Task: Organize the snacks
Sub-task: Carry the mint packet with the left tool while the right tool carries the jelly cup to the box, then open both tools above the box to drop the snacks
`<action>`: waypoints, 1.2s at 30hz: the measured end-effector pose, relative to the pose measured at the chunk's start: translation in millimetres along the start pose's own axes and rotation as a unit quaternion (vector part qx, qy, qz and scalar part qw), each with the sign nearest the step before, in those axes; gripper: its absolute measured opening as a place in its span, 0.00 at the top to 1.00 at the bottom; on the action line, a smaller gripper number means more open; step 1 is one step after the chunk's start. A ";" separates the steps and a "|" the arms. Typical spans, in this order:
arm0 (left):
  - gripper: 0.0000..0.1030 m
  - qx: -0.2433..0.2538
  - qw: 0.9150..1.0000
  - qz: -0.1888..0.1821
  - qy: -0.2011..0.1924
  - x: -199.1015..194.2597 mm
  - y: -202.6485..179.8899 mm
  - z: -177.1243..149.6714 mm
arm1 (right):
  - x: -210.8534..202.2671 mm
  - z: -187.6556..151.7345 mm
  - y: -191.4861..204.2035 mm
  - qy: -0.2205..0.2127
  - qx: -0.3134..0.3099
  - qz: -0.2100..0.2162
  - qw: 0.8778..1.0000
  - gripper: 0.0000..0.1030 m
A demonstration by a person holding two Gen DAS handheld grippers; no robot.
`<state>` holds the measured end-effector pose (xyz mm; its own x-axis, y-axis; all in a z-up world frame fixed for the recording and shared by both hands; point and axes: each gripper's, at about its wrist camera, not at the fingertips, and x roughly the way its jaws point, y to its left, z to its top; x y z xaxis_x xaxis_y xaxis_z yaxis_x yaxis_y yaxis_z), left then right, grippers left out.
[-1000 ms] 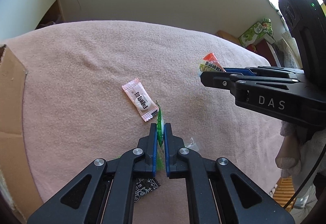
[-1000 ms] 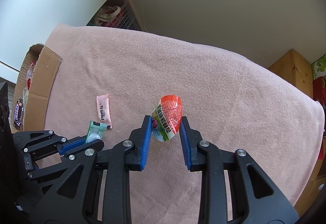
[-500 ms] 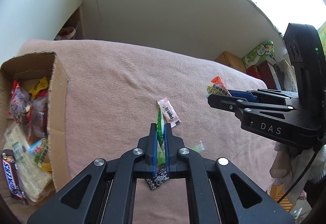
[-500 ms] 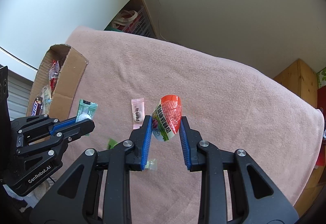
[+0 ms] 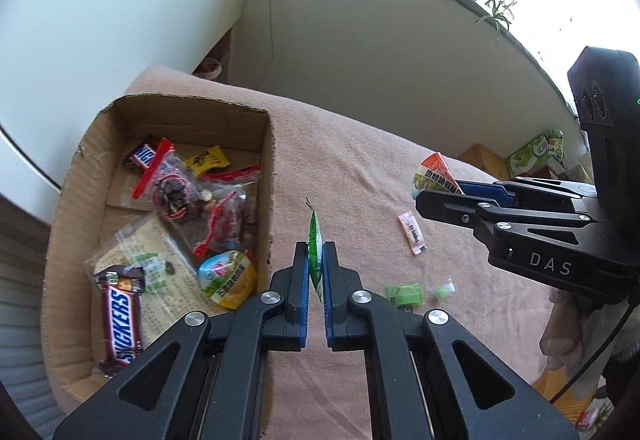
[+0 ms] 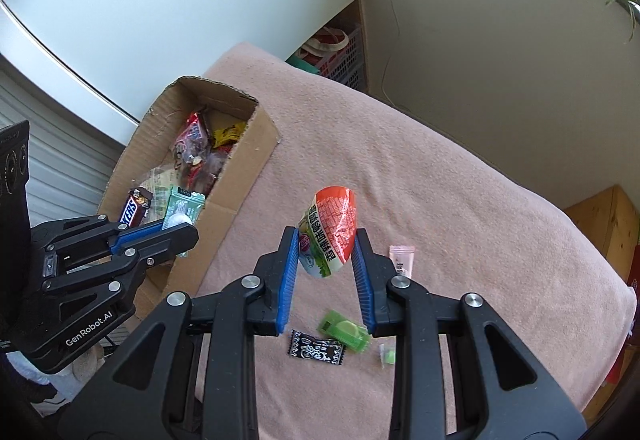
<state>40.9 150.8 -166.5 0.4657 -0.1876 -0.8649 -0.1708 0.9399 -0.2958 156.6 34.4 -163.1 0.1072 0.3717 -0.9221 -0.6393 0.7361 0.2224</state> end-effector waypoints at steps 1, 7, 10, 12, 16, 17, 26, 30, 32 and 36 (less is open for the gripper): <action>0.95 -0.006 1.000 0.003 -0.002 -3.6 7.7 -0.5 | 0.7 2.7 8.2 0.000 -0.006 0.003 1.000 0.73; 0.95 -0.029 0.999 0.025 -0.011 -16.8 41.2 -2.1 | 10.5 17.7 48.2 0.005 -0.037 0.020 0.999 0.73; 0.95 -0.038 0.999 0.033 -0.015 -21.5 52.8 -2.2 | 17.0 24.6 64.8 0.007 -0.050 0.025 0.998 0.73; 0.95 -0.044 0.998 0.038 -0.017 -23.7 58.7 -3.0 | 19.9 27.6 73.0 0.010 -0.056 0.029 0.998 0.73; 0.95 -0.058 0.997 0.045 -0.020 -29.1 74.4 -7.5 | 25.4 33.0 87.9 0.014 -0.066 0.035 0.997 0.73; 0.95 -0.060 0.997 0.047 -0.020 -30.1 77.5 -7.5 | 26.5 34.2 91.1 0.015 -0.068 0.037 0.997 0.73; 0.95 -0.076 0.996 0.049 -0.023 -34.4 92.4 -11.4 | 41.3 41.0 121.8 0.025 -0.093 0.049 0.994 0.73; 0.93 -0.082 0.995 0.051 -0.025 -35.8 96.0 -11.8 | 42.4 41.4 129.8 0.024 -0.103 0.050 0.993 0.70; 0.80 -0.081 0.995 0.052 -0.027 -37.2 97.3 -11.8 | 40.5 41.6 132.5 0.024 -0.106 0.049 0.993 0.67; 0.72 -0.081 0.995 0.059 -0.029 -38.6 99.2 -14.2 | 36.5 43.0 132.8 0.021 -0.102 0.045 0.994 0.66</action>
<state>-6.4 247.3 -168.2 0.4821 -0.0569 -0.8743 -0.3629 0.8953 -0.2584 108.4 170.1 -153.6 0.0132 0.4046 -0.9144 -0.7858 0.5697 0.2407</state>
